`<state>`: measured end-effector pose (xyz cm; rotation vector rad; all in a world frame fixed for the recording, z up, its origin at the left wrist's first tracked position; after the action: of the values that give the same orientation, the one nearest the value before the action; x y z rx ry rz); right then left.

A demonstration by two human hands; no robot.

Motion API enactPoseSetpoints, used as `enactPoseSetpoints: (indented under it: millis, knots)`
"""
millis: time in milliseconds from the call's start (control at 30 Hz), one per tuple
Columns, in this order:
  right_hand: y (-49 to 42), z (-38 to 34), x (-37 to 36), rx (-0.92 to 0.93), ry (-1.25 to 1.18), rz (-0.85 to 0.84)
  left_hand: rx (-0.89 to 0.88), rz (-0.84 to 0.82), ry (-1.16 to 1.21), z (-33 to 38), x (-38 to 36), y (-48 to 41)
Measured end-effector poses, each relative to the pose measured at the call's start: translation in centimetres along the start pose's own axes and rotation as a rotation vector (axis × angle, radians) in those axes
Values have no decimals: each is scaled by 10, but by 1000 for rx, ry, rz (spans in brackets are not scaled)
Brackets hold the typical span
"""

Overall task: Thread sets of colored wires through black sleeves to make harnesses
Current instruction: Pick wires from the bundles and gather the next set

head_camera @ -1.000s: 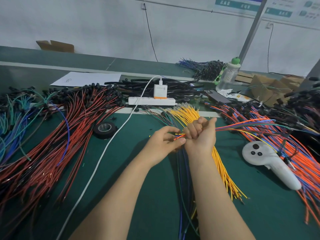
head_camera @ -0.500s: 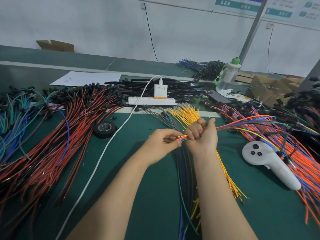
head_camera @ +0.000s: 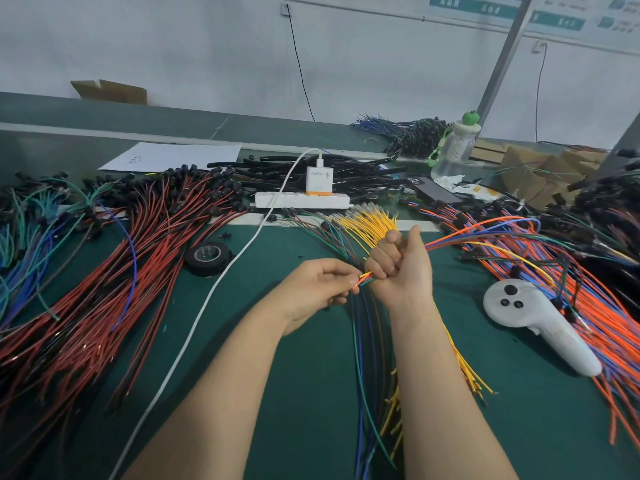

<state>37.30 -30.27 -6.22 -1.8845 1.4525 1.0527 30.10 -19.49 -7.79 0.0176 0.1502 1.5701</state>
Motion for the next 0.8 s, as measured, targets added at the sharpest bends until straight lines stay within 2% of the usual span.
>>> enactPoseSetpoints:
  millis: [167, 433, 567, 800]
  knots:
    - [0, 0, 0, -25, -34, -1, -25, 2, -44, 1, 1, 1]
    - [2, -1, 1, -54, -343, 51, -207, 45, 25, 9, -1, 2]
    - [4, 1, 1, -61, -475, 75, -241, 69, 26, 9, -2, 0]
    - [8, 2, -2, -70, -538, 91, -185, -89, 212, 6, -7, 4]
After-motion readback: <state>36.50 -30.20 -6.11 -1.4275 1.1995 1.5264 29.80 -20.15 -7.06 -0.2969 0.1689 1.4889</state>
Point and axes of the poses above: each hand's wrist, its own y-axis away from the middle knuckle, its own x-axis out of the back of the hand, z = x × y, the point moved 3 cm from there along -y, towards the middle knuckle, and after that the axes turned 4 degrees about x, right-handed, at the moved point
